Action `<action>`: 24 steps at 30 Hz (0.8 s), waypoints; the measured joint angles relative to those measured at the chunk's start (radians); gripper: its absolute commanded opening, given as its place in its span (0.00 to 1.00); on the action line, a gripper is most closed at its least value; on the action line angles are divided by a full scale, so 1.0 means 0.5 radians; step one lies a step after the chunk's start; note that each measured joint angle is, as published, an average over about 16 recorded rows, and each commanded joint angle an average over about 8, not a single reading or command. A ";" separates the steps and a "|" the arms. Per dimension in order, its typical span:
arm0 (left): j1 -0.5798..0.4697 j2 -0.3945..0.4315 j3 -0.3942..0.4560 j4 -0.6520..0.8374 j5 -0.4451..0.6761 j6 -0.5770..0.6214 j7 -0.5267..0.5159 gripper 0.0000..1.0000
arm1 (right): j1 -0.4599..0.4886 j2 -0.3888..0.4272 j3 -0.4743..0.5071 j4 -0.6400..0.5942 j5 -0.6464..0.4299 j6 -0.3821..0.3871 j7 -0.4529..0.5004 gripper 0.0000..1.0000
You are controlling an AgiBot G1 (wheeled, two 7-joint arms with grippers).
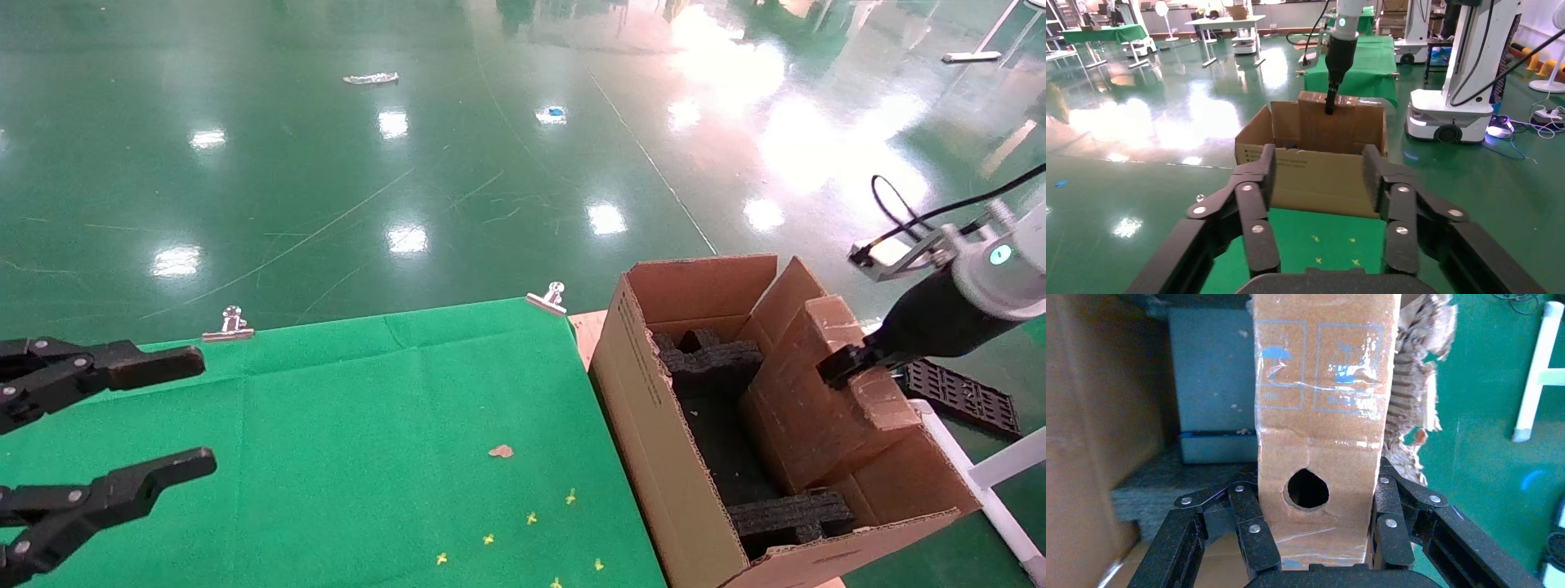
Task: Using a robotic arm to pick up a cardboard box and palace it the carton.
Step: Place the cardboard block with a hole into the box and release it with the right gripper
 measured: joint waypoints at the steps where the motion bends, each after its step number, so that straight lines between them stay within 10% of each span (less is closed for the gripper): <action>1: 0.000 0.000 0.000 0.000 0.000 0.000 0.000 1.00 | -0.030 -0.008 0.003 -0.012 0.007 0.019 -0.008 0.00; 17: 0.000 -0.001 0.002 0.000 -0.001 -0.001 0.001 1.00 | -0.521 -0.113 0.104 -0.161 0.174 0.422 -0.145 0.00; 24: -0.001 -0.001 0.003 0.000 -0.002 -0.001 0.001 1.00 | -0.636 -0.158 0.111 -0.201 0.186 0.521 -0.195 0.79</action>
